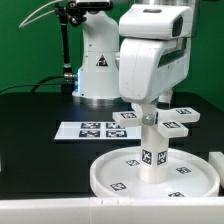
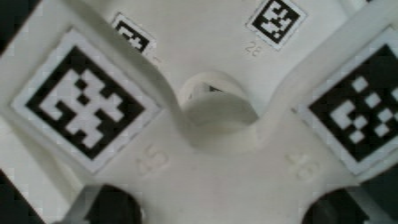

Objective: Assemble round table

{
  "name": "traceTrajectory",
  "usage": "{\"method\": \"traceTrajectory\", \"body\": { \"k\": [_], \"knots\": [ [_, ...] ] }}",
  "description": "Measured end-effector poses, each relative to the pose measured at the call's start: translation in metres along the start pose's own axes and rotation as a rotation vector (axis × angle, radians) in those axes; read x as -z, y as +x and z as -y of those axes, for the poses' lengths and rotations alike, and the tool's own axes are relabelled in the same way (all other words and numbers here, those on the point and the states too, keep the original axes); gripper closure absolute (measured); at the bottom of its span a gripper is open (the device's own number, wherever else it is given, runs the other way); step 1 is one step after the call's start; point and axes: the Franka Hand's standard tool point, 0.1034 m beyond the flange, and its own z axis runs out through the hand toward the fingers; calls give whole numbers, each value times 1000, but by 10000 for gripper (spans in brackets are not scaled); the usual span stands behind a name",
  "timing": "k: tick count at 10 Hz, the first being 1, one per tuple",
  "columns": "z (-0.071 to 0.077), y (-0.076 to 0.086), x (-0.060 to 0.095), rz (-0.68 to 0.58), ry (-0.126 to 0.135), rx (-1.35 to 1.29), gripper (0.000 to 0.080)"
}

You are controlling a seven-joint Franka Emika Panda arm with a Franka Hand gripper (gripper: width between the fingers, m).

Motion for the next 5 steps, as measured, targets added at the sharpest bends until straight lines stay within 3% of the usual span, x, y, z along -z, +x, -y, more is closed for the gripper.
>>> {"method": "traceTrajectory", "body": {
  "k": [3,5],
  "knots": [
    [0,-1,0,0,0,-36,357],
    [-1,-3,0,-2,5,-272,357]
  ]
}}
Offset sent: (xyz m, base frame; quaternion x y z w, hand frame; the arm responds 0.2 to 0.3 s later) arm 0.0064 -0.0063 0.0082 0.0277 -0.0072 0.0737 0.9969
